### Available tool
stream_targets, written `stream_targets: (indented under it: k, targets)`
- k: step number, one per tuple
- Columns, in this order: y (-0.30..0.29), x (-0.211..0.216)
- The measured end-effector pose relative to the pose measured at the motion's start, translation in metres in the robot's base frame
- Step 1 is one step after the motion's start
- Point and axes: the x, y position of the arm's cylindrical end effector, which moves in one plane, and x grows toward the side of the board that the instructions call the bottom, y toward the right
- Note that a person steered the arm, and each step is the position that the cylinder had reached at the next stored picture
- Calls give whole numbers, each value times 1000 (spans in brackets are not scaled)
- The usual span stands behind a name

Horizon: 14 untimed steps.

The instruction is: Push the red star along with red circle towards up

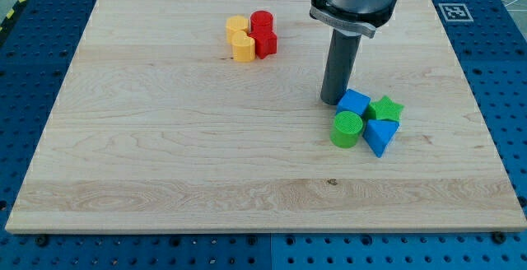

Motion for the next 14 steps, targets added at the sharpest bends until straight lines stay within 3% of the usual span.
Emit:
stream_targets:
  k: [1, 3, 7, 11, 14]
  targets:
    - [0, 0]
    - [-47, -64]
    - [-77, -63]
    - [-77, -136]
    - [-78, -158]
